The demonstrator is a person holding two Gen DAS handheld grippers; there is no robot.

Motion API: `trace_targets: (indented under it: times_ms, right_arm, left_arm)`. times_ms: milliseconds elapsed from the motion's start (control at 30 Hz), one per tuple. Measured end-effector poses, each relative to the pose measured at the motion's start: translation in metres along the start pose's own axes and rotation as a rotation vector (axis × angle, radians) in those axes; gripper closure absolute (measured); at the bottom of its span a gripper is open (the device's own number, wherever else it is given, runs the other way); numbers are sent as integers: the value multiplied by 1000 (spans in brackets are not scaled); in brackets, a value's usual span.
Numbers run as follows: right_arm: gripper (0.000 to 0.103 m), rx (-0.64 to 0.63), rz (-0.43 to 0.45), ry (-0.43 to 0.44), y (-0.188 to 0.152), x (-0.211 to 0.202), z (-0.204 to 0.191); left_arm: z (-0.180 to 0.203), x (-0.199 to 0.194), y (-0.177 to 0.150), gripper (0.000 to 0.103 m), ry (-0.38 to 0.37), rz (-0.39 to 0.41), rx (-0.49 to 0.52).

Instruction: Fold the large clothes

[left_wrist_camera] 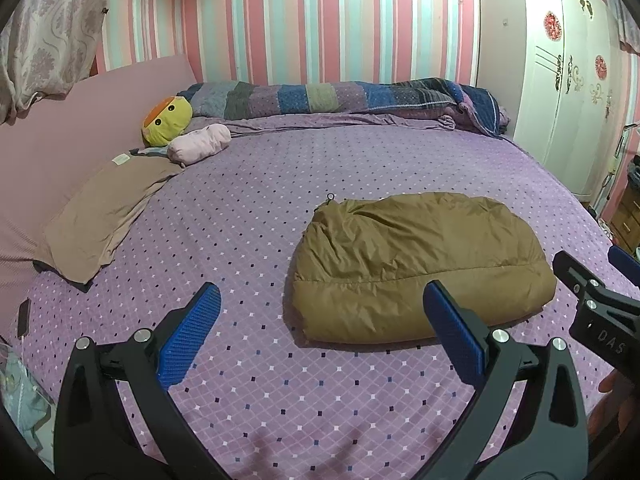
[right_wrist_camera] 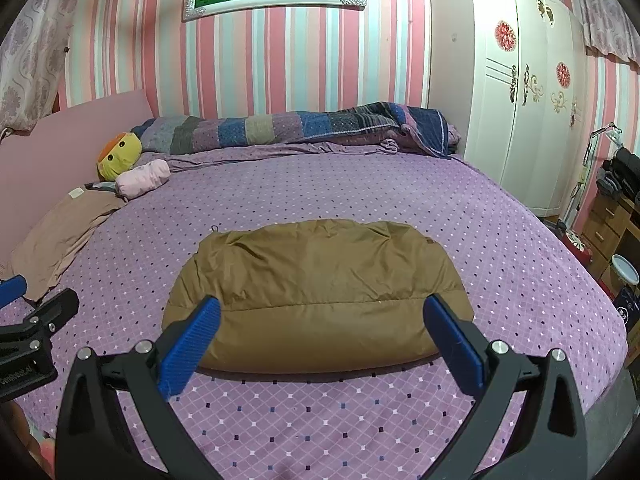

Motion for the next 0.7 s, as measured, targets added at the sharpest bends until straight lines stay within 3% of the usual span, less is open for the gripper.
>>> trace_targets:
  times_ms: [700]
  right_arm:
    - [2,-4,2,-13,1,-5,-1]
  left_arm:
    - [-1,-8,-1,3,9,11,1]
Point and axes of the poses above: each gripper's, at about its wrist camera, not at the fingertips, and x roughly the way its jaws point, z to its right, y to its top, the point moved 8 cm from there along x, roughly the way its jaws point, and after that the axes turned 12 degrees about -z, right-handed, at the moved point
